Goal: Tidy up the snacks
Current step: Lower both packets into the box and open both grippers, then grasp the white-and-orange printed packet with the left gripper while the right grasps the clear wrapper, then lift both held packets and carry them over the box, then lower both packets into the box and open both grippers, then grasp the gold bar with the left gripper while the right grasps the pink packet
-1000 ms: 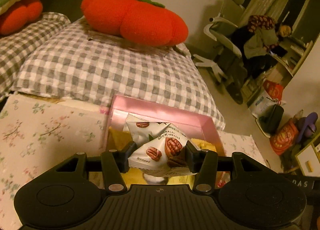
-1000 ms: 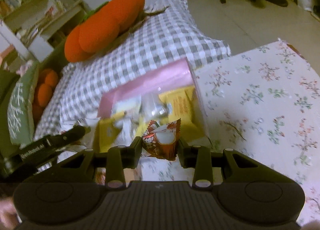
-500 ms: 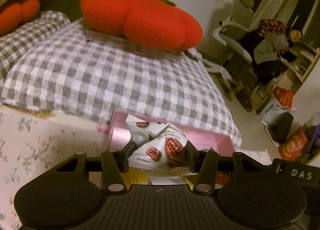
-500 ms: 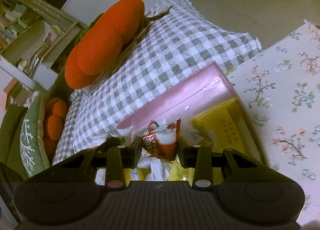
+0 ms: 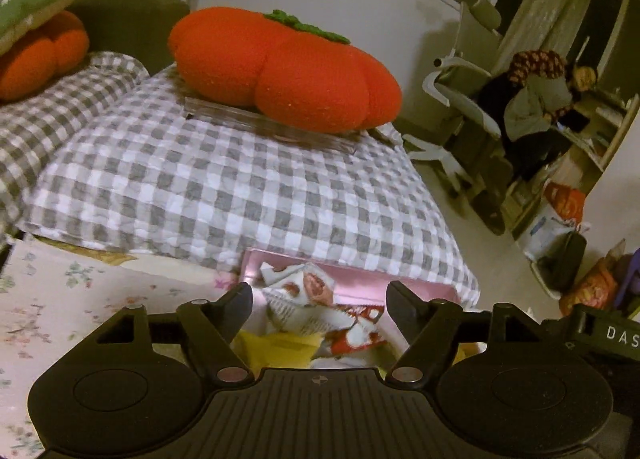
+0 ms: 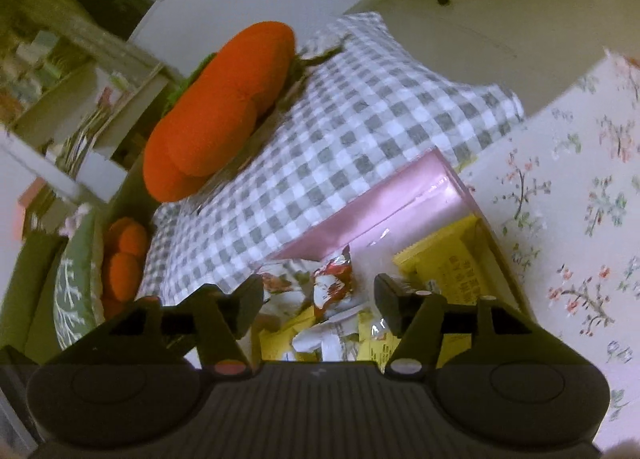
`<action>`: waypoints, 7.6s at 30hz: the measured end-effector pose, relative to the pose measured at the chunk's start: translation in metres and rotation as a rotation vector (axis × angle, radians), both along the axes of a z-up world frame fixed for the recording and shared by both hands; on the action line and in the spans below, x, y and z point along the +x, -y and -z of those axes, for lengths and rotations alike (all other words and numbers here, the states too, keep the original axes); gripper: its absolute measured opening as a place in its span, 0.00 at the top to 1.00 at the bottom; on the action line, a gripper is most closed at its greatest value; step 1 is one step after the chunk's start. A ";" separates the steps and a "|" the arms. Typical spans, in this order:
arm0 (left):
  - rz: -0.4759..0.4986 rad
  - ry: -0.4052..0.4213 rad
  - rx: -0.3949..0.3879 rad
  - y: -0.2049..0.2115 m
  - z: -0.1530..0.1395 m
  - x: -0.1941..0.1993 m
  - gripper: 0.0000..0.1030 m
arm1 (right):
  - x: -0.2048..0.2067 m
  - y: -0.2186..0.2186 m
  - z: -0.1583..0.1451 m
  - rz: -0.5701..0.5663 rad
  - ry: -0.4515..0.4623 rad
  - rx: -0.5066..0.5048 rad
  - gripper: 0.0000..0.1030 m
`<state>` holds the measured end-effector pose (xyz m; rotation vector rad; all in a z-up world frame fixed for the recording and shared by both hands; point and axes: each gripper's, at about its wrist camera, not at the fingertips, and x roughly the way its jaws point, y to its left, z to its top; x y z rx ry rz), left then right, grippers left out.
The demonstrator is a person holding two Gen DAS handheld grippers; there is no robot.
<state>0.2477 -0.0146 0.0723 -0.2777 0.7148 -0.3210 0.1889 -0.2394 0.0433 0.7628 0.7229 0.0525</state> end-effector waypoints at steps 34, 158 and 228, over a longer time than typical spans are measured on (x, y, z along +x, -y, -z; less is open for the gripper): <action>0.200 -0.146 0.350 -0.034 0.028 -0.169 0.20 | -0.137 -0.025 0.004 -0.183 -0.376 -0.261 0.33; 0.097 -0.039 0.149 0.038 0.027 -0.051 0.64 | -0.033 -0.003 0.013 -0.076 -0.101 -0.193 0.79; 0.250 -0.297 0.448 0.028 0.081 -0.149 0.74 | -0.087 -0.054 0.034 -0.313 -0.451 -0.275 0.30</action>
